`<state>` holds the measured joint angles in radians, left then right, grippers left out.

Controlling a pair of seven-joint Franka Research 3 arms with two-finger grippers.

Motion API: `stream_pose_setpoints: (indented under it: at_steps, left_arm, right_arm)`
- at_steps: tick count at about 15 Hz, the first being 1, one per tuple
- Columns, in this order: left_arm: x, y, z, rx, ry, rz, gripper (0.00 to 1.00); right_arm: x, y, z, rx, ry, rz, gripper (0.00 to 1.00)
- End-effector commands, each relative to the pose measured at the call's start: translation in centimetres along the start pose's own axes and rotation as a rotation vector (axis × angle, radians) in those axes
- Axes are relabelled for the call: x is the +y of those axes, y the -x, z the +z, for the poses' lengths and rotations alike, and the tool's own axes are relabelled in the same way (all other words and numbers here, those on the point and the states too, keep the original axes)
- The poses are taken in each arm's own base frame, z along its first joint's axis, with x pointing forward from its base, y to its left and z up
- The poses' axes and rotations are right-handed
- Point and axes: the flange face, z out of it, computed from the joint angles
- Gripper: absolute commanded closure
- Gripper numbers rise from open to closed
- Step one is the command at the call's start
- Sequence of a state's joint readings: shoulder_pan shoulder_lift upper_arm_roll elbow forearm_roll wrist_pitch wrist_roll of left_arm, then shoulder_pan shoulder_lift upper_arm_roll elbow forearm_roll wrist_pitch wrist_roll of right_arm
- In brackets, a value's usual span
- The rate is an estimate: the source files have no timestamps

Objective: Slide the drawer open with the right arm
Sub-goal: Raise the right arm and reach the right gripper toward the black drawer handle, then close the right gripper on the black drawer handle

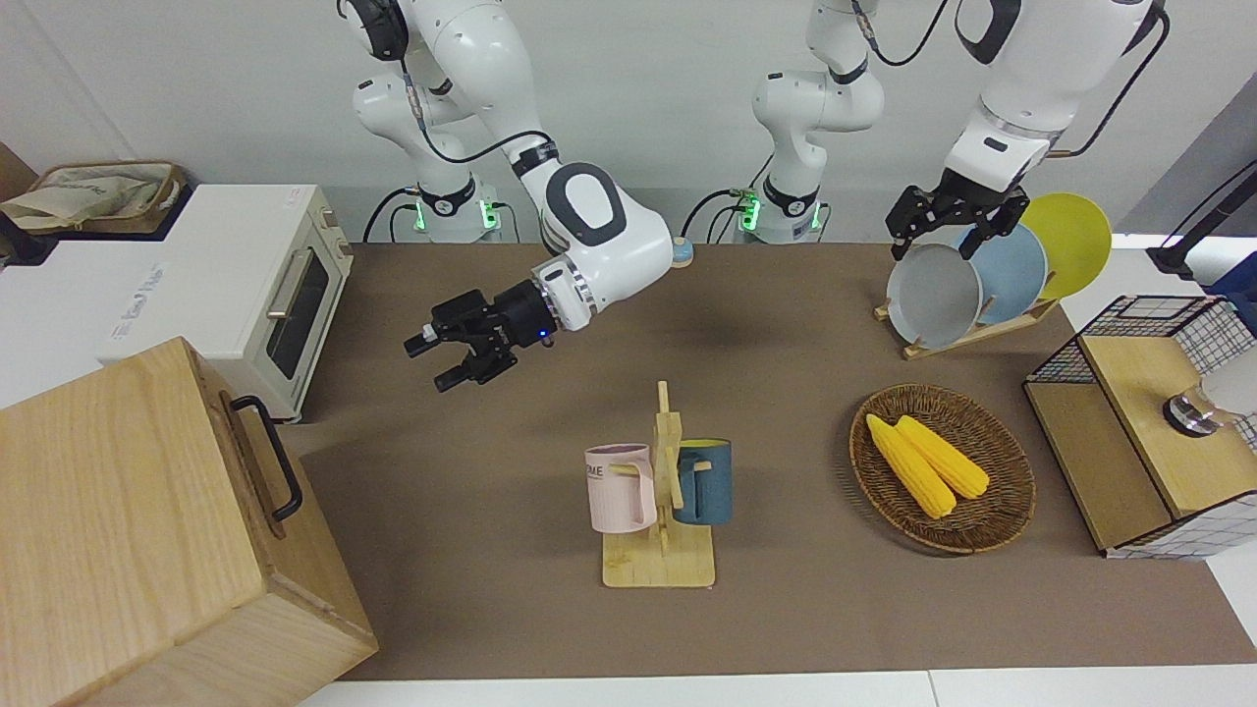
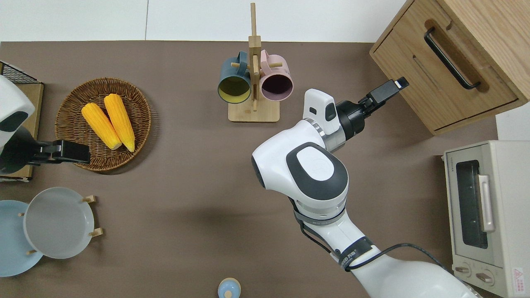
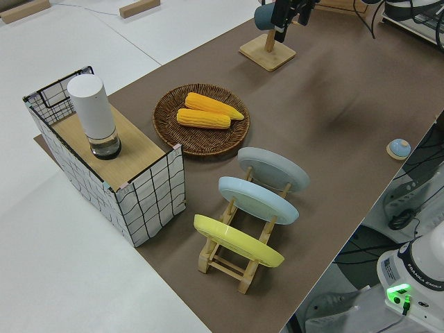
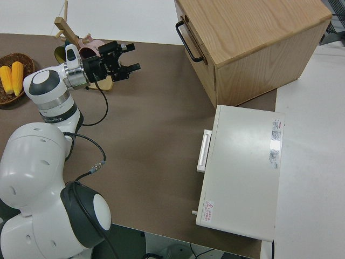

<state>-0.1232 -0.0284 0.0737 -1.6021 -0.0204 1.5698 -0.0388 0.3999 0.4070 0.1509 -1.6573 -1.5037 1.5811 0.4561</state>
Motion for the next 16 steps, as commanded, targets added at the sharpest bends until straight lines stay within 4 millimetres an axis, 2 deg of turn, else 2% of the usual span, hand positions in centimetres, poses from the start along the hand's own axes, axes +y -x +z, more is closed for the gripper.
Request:
stream_pose_setpoints:
  at_steps: [1,6,9,13,16]
  left_arm:
    - [-0.2,0.4,-0.4,-0.003,-0.012,-0.001,0.0]
    - [-0.2,0.4,-0.4,-0.002,-0.012,-0.001,0.0]
    - [-0.2,0.4,-0.4,-0.003,-0.012,-0.001,0.0]
    - [-0.2,0.4,-0.4,-0.002,-0.011,-0.001,0.0]
    - [-0.2,0.4,-0.4,-0.002,-0.012,-0.001,0.0]
  right_arm:
    - [0.3,-0.6,2.5,0.03,0.052,-0.038,0.015]
    - [0.3,-0.5,6.5,0.042,0.078,-0.053,0.015]
    - [0.0,-0.2,10.0,0.054,0.067,-0.065,0.015]
    - [-0.4,0.3,13.6,0.083,0.075,-0.082,0.017]
    - [-0.5,0.6,15.2,0.092,0.081,-0.092,0.023]
